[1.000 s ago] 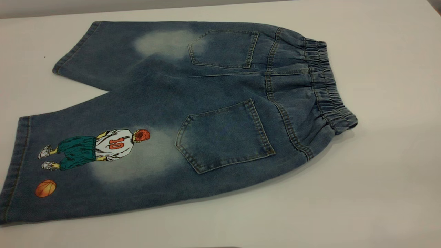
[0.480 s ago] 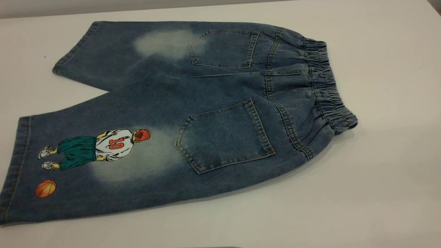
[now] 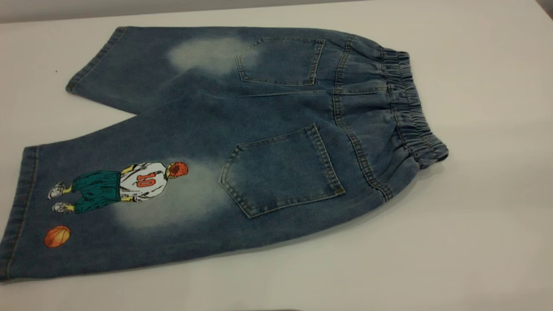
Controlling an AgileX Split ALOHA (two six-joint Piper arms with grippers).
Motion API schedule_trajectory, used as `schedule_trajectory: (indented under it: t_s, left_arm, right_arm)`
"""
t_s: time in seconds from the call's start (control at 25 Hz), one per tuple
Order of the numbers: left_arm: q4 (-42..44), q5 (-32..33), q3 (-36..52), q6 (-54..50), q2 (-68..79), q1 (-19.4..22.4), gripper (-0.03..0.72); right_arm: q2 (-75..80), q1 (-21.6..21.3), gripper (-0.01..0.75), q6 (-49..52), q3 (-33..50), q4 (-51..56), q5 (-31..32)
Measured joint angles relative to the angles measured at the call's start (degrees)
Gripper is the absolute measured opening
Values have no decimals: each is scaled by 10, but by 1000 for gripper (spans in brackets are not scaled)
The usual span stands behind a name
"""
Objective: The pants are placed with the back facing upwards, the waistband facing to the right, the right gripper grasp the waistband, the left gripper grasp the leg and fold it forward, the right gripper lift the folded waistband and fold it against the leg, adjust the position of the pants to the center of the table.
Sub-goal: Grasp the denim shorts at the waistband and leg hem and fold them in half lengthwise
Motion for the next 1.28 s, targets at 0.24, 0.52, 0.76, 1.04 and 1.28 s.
schedule_trajectory:
  t_s: [0.24, 0.52, 0.76, 1.04, 1.28]
  left_arm:
    - [-79, -60, -2, 124, 161, 0, 345]
    - [-114, -110, -2, 162, 339, 0, 462]
    - [-165, -154, -2, 215, 452, 0, 466]
    - [-243, -188, -3, 302, 546, -17, 466]
    - [-250, -221, -6, 312, 599, -44, 466]
  right_arm:
    - [167, 0, 571, -96, 0, 83, -67]
    - [391, 0, 573, -160, 0, 179, -132]
    - [559, 0, 573, -281, -5, 329, -189]
    - [725, 0, 573, -423, -59, 508, -203]
    - [854, 0, 573, -471, -119, 574, -206]
